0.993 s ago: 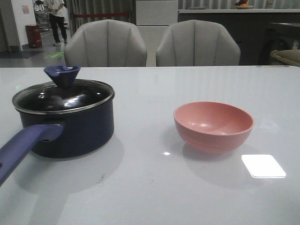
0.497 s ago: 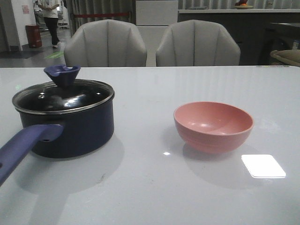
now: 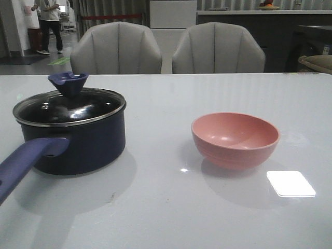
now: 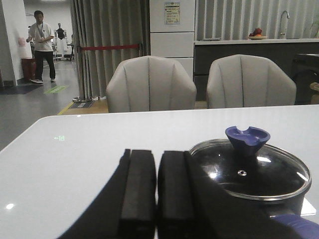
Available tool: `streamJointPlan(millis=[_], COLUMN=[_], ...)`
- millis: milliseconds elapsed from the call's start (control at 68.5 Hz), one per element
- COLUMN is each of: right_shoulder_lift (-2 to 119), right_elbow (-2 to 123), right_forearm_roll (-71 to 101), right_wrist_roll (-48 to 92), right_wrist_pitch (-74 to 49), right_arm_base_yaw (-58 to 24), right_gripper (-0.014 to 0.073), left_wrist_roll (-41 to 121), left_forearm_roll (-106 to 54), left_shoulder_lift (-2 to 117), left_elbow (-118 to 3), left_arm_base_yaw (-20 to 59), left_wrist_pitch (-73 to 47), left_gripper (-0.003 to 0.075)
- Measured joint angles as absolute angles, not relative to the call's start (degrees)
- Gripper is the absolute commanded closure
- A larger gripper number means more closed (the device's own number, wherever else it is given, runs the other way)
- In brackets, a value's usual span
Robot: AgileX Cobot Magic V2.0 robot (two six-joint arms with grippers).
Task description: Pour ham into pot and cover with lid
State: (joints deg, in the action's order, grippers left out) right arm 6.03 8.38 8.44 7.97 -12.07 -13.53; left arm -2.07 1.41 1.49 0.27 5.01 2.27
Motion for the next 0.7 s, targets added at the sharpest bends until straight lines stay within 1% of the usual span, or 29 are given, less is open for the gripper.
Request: streamJointPlan(millis=[161, 380, 511, 701], right_shoulder_lift=[2.9, -0.5, -0.6, -0.6], right_elbow=[6.8, 1.7, -1.3, -1.5], right_forearm_roll=[5.5, -0.9, -1.6, -1.8], right_wrist_roll=[6.2, -0.7, -2.2, -2.5], right_wrist_pitch=[-12.0, -9.6, -6.6, -4.9], right_arm_base_yaw=[-9.3, -8.7, -8.6, -8.6], right_gripper=[0.0433, 0.0433, 0.0433, 0.0433], left_wrist_roll=[-2.1, -2.1, -2.1, -2.1], left_forearm_roll=[1.4, 1.4, 1.4, 1.4], left_shoulder_lift=[1.5, 1.5, 1.5, 1.5], left_elbow=[0.3, 0.3, 0.3, 0.3], left_arm_base_yaw=[5.0, 5.0, 5.0, 5.0], left_wrist_pitch=[2.3, 2.3, 2.3, 2.3], left_gripper=[0.0599, 0.0599, 0.0599, 0.0599])
